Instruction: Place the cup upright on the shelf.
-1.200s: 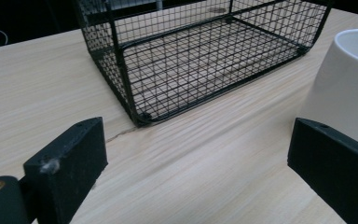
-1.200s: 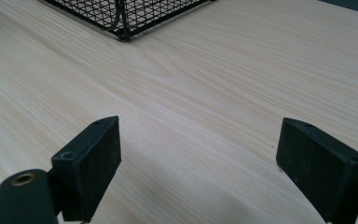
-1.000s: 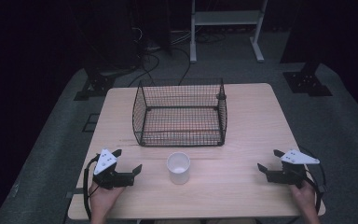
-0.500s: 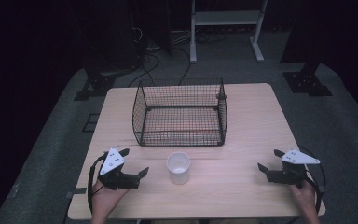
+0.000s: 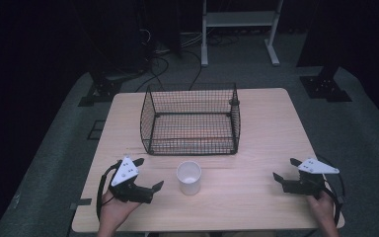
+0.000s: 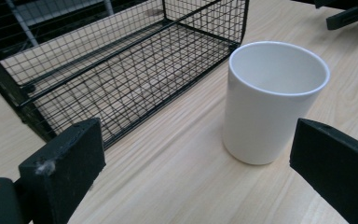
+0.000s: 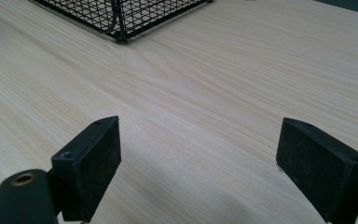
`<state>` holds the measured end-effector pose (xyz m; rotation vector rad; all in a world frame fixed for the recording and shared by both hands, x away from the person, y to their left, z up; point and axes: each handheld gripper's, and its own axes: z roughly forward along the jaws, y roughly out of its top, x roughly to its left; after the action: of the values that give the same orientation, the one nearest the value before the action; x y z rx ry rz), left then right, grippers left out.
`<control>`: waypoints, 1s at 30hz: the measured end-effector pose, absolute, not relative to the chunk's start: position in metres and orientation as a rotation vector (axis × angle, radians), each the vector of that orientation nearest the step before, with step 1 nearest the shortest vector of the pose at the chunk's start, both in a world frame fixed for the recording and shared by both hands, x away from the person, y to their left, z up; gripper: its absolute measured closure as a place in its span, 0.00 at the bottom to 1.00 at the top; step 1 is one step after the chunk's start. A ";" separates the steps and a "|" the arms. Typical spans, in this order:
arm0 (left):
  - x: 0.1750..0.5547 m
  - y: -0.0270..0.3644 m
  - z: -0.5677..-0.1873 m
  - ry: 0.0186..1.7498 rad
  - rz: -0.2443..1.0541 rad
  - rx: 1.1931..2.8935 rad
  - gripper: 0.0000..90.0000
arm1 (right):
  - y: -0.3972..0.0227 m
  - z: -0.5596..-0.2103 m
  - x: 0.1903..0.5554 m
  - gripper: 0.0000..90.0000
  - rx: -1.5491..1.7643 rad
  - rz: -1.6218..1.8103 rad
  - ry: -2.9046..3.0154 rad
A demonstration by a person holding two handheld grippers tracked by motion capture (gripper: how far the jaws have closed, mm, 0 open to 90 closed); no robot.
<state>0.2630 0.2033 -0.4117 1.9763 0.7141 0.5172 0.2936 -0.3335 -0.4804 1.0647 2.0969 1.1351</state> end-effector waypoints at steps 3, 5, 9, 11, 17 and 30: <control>0.263 0.197 -0.411 0.686 0.506 1.990 0.03 | -0.333 -0.480 0.293 0.15 1.065 1.135 2.097; 0.262 0.194 -0.411 0.676 0.503 2.000 0.03 | -0.333 -0.480 0.293 0.15 1.064 1.135 2.097; 0.262 0.186 -0.412 0.644 0.485 2.034 0.02 | -0.333 -0.480 0.293 0.15 1.064 1.135 2.097; 0.261 0.181 -0.411 0.624 0.470 2.043 0.02 | -0.333 -0.480 0.293 0.15 1.064 1.136 2.096; 0.261 0.173 -0.409 0.581 0.447 2.054 0.02 | -0.334 -0.480 0.293 0.15 1.065 1.137 2.096; 0.263 0.159 -0.412 0.544 0.418 2.106 0.02 | -0.334 -0.480 0.293 0.15 1.063 1.139 2.096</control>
<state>0.2628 0.1590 -0.4115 2.1057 0.5436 0.4180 0.2934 -0.3338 -0.4803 1.0633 2.0957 1.1389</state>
